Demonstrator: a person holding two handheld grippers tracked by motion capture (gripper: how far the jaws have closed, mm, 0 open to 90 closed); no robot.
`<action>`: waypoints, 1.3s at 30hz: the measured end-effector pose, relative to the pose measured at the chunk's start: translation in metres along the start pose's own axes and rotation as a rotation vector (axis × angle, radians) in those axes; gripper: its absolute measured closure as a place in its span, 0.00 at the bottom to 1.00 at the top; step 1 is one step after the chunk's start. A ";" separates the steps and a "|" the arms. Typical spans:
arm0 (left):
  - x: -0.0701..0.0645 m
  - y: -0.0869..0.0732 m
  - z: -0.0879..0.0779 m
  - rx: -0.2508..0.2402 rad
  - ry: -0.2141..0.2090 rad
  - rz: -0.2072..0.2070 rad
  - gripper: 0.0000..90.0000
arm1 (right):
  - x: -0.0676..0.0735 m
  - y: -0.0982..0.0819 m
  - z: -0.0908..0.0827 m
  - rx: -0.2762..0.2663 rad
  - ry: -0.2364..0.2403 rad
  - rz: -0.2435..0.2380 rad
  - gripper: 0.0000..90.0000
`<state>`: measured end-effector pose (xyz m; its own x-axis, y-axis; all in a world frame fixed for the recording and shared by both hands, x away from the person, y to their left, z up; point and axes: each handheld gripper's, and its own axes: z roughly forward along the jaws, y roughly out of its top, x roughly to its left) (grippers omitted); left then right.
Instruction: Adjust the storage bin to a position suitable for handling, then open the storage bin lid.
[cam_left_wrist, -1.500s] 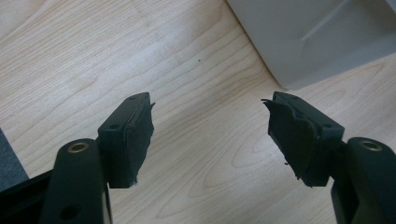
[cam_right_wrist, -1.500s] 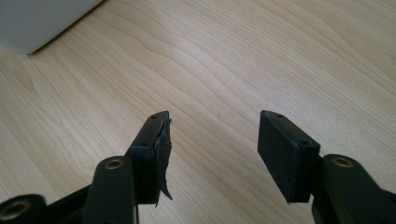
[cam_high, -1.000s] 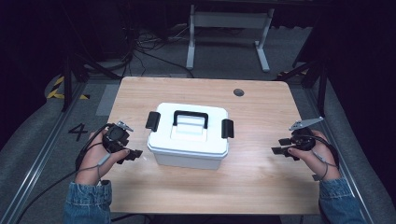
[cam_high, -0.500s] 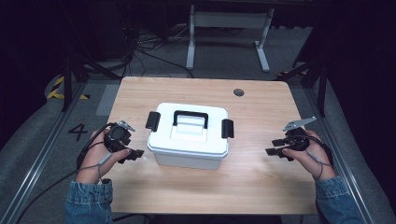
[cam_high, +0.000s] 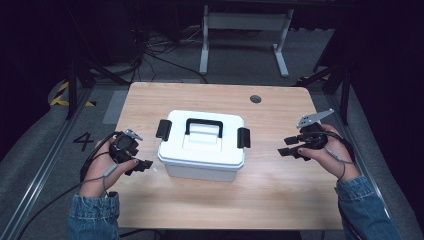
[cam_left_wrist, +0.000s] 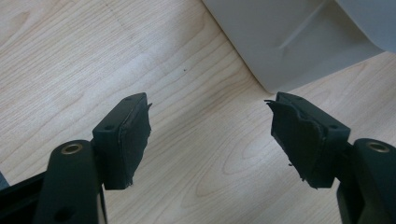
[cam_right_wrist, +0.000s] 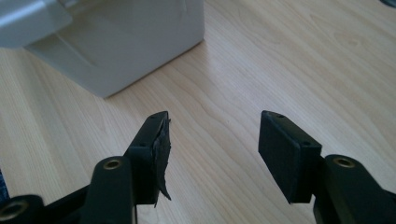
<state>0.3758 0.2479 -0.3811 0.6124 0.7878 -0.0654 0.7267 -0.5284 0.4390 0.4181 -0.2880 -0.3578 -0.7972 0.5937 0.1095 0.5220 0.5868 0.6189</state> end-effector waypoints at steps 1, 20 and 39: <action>0.000 0.000 0.000 -0.001 0.000 0.000 0.32 | 0.001 0.004 -0.001 -0.003 0.003 -0.004 0.49; 0.002 -0.001 -0.002 -0.003 -0.002 -0.002 0.32 | 0.012 0.084 -0.012 -0.059 0.052 -0.081 0.50; 0.005 -0.013 -0.005 -0.042 -0.018 -0.031 0.34 | 0.036 0.148 0.016 -0.049 0.146 -0.152 0.50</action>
<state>0.3684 0.2603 -0.3829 0.5955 0.7977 -0.0954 0.7321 -0.4899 0.4733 0.4718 -0.1711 -0.2742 -0.9031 0.4119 0.1213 0.3797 0.6341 0.6736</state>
